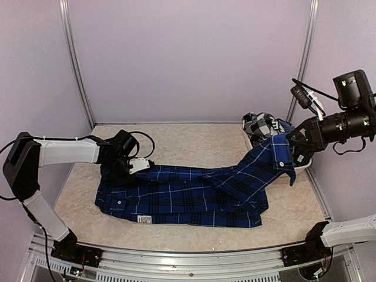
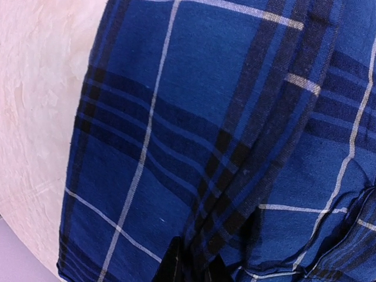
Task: Fold and stack the long sleeve shirts
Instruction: Fold the 1/3-folded shirt at the center of the board, then pass from the right arm to the left
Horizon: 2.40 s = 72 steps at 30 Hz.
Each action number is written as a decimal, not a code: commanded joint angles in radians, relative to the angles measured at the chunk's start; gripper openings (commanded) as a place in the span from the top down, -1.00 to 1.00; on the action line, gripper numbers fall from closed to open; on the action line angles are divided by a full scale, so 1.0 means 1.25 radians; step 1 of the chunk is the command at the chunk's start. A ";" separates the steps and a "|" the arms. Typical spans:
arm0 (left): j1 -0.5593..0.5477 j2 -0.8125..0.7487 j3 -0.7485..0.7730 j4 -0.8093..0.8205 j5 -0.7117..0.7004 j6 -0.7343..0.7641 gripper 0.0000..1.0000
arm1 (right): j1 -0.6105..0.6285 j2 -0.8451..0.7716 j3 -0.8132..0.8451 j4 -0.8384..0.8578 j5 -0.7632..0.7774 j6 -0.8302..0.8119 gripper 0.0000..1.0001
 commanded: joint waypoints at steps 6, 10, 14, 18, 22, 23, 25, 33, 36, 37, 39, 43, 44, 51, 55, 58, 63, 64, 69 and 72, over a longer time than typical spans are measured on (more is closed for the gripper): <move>-0.010 0.028 -0.044 -0.012 0.016 -0.003 0.53 | -0.003 0.029 0.001 0.041 0.013 -0.017 1.00; -0.005 0.040 -0.041 -0.001 -0.006 -0.013 0.41 | -0.004 0.050 -0.013 0.064 0.040 -0.022 1.00; 0.006 0.042 -0.026 0.005 -0.013 -0.028 0.33 | -0.003 0.082 -0.019 0.075 0.117 -0.019 1.00; 0.026 0.013 0.001 0.002 0.010 -0.046 0.29 | -0.003 0.125 -0.028 0.091 0.184 -0.030 1.00; 0.032 -0.047 0.005 0.009 0.056 -0.049 0.17 | -0.004 0.178 -0.032 0.114 0.213 -0.070 1.00; 0.031 -0.058 0.005 0.013 0.063 -0.053 0.16 | -0.003 0.193 -0.031 0.120 0.209 -0.079 1.00; 0.030 -0.083 0.012 0.022 0.073 -0.063 0.15 | -0.004 0.219 -0.027 0.137 0.197 -0.106 1.00; 0.012 -0.155 0.066 0.089 0.188 -0.113 0.15 | -0.002 0.330 -0.044 0.238 0.047 -0.272 1.00; -0.003 -0.185 0.068 0.141 0.239 -0.136 0.14 | 0.003 0.401 -0.025 0.246 0.025 -0.319 1.00; -0.010 -0.193 0.065 0.164 0.256 -0.149 0.14 | 0.005 0.421 -0.017 0.252 0.014 -0.337 1.00; -0.028 -0.214 0.061 0.207 0.292 -0.177 0.14 | 0.009 0.459 0.002 0.266 -0.023 -0.360 1.00; -0.064 -0.228 0.050 0.269 0.352 -0.229 0.14 | 0.019 0.510 0.031 0.289 -0.120 -0.402 1.00; -0.075 -0.231 0.043 0.287 0.372 -0.236 0.13 | 0.021 0.521 0.035 0.290 -0.140 -0.409 1.00; -0.124 -0.225 -0.030 0.479 0.506 -0.296 -0.11 | 0.023 0.562 0.020 0.302 -0.252 -0.454 1.00; -0.167 -0.187 -0.038 0.539 0.495 -0.292 -0.46 | 0.022 0.569 0.005 0.305 -0.211 -0.440 1.00; -0.196 -0.147 -0.027 0.555 0.484 -0.278 -0.80 | 0.022 0.570 -0.005 0.302 -0.196 -0.439 1.00; -0.226 -0.073 0.019 0.542 0.461 -0.252 -0.98 | 0.023 0.553 -0.028 0.315 -0.215 -0.444 1.00; -0.226 -0.062 0.022 0.545 0.463 -0.252 -0.98 | 0.023 0.549 -0.034 0.320 -0.217 -0.444 1.00; -0.226 -0.069 -0.050 0.679 0.430 -0.259 -0.98 | 0.023 0.534 -0.056 0.329 -0.221 -0.436 1.00; -0.227 -0.085 -0.080 0.730 0.378 -0.278 -0.98 | 0.022 0.525 -0.068 0.334 -0.232 -0.438 1.00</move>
